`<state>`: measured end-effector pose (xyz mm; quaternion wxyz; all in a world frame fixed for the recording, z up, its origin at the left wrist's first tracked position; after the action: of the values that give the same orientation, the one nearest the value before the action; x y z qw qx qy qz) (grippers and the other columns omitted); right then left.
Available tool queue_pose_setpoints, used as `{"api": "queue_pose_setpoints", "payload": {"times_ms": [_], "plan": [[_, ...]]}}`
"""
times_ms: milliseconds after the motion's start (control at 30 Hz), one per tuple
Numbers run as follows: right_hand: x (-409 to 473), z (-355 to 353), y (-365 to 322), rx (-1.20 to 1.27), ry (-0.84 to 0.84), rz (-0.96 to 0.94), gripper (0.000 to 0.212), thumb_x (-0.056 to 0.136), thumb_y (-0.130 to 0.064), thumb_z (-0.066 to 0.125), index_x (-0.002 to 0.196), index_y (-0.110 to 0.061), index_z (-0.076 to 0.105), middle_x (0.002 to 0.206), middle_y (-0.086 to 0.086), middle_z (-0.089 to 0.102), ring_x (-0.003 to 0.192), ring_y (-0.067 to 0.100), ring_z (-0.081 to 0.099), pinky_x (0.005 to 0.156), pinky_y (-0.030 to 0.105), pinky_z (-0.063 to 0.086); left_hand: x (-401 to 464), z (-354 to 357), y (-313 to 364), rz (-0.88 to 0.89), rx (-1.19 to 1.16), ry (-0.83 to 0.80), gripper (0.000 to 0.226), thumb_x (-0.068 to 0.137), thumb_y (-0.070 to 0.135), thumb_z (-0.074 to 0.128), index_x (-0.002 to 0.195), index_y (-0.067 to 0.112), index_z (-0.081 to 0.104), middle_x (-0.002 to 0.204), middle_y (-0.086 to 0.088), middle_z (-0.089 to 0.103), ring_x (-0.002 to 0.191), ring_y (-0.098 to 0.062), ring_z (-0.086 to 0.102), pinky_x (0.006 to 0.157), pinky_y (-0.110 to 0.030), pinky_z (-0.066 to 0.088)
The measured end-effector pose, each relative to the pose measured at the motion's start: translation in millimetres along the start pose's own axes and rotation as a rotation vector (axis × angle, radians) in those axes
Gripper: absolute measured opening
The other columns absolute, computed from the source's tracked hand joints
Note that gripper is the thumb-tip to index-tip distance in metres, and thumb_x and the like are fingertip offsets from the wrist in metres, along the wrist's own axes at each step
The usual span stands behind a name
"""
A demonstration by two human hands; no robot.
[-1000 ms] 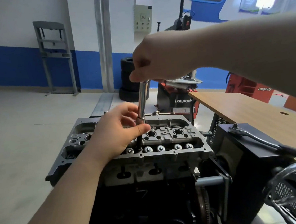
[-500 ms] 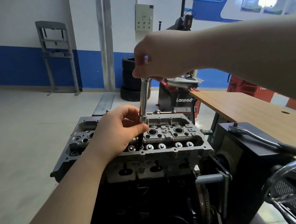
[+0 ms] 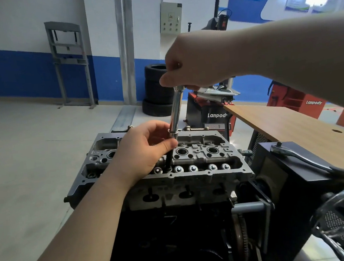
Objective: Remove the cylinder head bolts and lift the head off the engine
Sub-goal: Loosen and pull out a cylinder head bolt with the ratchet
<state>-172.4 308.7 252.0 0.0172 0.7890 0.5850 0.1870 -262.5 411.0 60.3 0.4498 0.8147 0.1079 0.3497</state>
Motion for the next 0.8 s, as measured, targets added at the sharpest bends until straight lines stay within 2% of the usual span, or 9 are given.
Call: {"api": "queue_pose_setpoints", "payload": {"times_ms": [167,233,367,433,500,533,600,700,800], "plan": [[-12,-6,-2,0.196,-0.015,-0.203,0.007,0.095,-0.024,0.071,0.096,-0.03,0.074,0.071,-0.033,0.065,0.059,-0.018,0.056,0.048,0.001,0.037,0,5,0,0.007,-0.18,-0.142,0.028,0.103,0.012,0.065,0.125,0.03,0.068,0.113,0.013,0.079,0.105,-0.009,0.076,0.09,-0.026,0.062],[-11,-8,-2,0.265,-0.011,-0.158,0.003,0.095,-0.039,0.071,0.096,-0.036,0.073,0.076,-0.028,0.071,0.058,-0.009,0.062,0.049,0.003,0.04,1,4,0,-0.003,-0.171,-0.08,0.026,0.098,0.013,0.073,0.118,0.029,0.071,0.104,0.011,0.081,0.096,-0.009,0.079,0.088,-0.029,0.065],[-1,0,2,0.131,-0.103,0.04,0.059,0.092,-0.073,0.054,0.082,-0.018,0.073,0.057,-0.001,0.071,0.037,0.009,0.056,0.044,0.021,0.044,0,4,2,0.023,0.049,0.148,0.032,0.069,0.044,0.092,0.088,0.036,0.068,0.086,0.022,0.077,0.079,0.003,0.074,0.069,-0.013,0.058],[1,0,1,0.058,-0.07,0.003,0.052,0.097,-0.062,0.055,0.077,-0.018,0.073,0.054,-0.004,0.068,0.036,0.003,0.053,0.042,0.016,0.041,-1,6,3,0.043,0.066,0.17,0.036,0.068,0.052,0.09,0.087,0.037,0.063,0.088,0.023,0.075,0.082,0.005,0.072,0.066,-0.007,0.053],[-2,-3,1,0.114,-0.063,-0.065,0.03,0.099,-0.046,0.061,0.084,-0.025,0.075,0.062,-0.007,0.071,0.042,0.001,0.057,0.041,0.012,0.043,-1,8,3,0.025,-0.063,0.068,0.027,0.079,0.049,0.083,0.099,0.045,0.066,0.098,0.02,0.078,0.092,0.0,0.075,0.078,-0.017,0.059],[-5,-6,3,0.186,-0.088,-0.089,0.015,0.099,-0.037,0.064,0.092,-0.03,0.076,0.069,-0.009,0.073,0.047,0.001,0.061,0.046,0.014,0.049,-1,9,1,0.016,-0.145,-0.005,0.025,0.089,0.04,0.079,0.11,0.045,0.067,0.105,0.016,0.079,0.099,-0.004,0.076,0.087,-0.025,0.062],[-8,-8,4,0.258,-0.14,-0.148,0.02,0.098,-0.023,0.068,0.105,-0.042,0.072,0.078,-0.011,0.076,0.053,0.002,0.064,0.051,0.019,0.054,-1,7,-1,0.017,-0.229,-0.09,0.032,0.1,0.014,0.07,0.127,0.032,0.068,0.111,0.01,0.08,0.104,-0.011,0.077,0.093,-0.031,0.064],[-11,-1,6,0.293,-0.165,-0.115,0.022,0.093,-0.046,0.074,0.112,-0.039,0.066,0.076,-0.011,0.075,0.048,0.003,0.064,0.043,0.017,0.047,-1,5,0,0.035,-0.145,-0.012,0.037,0.091,0.014,0.081,0.117,0.037,0.072,0.101,0.012,0.081,0.096,-0.008,0.078,0.088,-0.027,0.064],[-7,5,4,0.135,-0.02,-0.081,0.034,0.092,-0.064,0.063,0.088,-0.031,0.067,0.063,-0.026,0.068,0.047,-0.005,0.06,0.048,0.021,0.043,-1,9,4,0.048,-0.014,0.095,0.034,0.077,0.035,0.092,0.1,0.045,0.069,0.09,0.016,0.079,0.086,-0.002,0.076,0.073,-0.012,0.058]]}}
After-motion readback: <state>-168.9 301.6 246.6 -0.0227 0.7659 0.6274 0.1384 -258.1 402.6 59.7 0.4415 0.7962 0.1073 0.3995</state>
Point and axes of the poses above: each hand's wrist, its own x-axis towards the middle knuckle, its own z-axis out of the palm, y = z × x, the point moved 3 cm from there along x, towards the middle knuckle
